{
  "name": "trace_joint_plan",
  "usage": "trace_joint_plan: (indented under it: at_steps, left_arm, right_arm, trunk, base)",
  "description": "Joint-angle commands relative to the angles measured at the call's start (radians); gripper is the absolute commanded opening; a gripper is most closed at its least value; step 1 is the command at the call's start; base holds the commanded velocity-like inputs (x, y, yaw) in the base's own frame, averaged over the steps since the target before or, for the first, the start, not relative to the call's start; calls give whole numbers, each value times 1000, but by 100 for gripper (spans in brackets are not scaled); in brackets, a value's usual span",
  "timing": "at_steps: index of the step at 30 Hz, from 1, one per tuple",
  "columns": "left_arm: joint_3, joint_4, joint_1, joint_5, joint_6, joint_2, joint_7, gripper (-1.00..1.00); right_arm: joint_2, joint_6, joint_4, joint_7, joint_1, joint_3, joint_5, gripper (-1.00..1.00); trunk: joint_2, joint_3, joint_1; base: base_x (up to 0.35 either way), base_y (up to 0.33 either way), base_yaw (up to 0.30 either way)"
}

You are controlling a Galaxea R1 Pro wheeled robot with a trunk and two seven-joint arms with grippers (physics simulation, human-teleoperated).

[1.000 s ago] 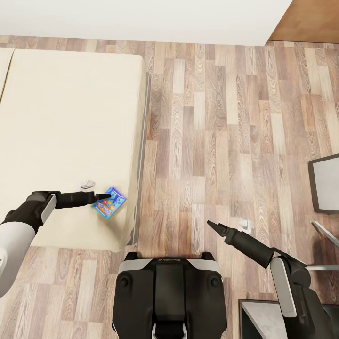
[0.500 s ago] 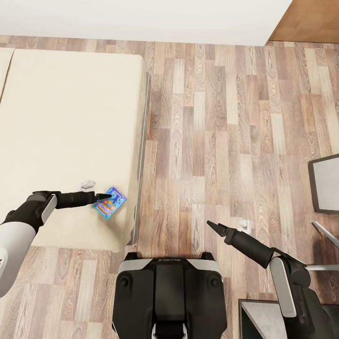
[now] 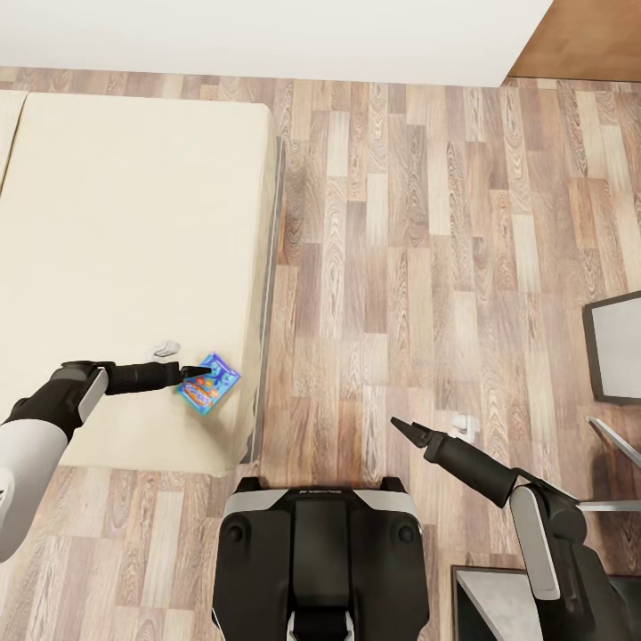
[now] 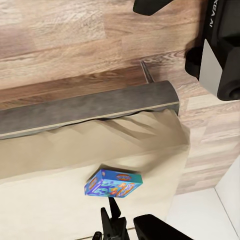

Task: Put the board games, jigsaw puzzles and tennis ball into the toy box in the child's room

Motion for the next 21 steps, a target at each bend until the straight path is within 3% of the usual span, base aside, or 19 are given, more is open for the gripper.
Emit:
trace_joint_plan:
  at_steps: [1, 21]
  left_arm:
    - [1, 0, 0, 5, 9, 0, -1, 100]
    - [1, 0, 0, 6, 22, -20, -41, 100]
  right_arm:
    - [1, 6, 0, 3, 0, -2, -2, 100]
    - [1, 8, 0, 4, 0, -2, -3, 100]
  trunk:
    - [-2, -1, 1]
    - [-2, -1, 1]
  base:
    - [0, 0, 0]
    - [0, 0, 0]
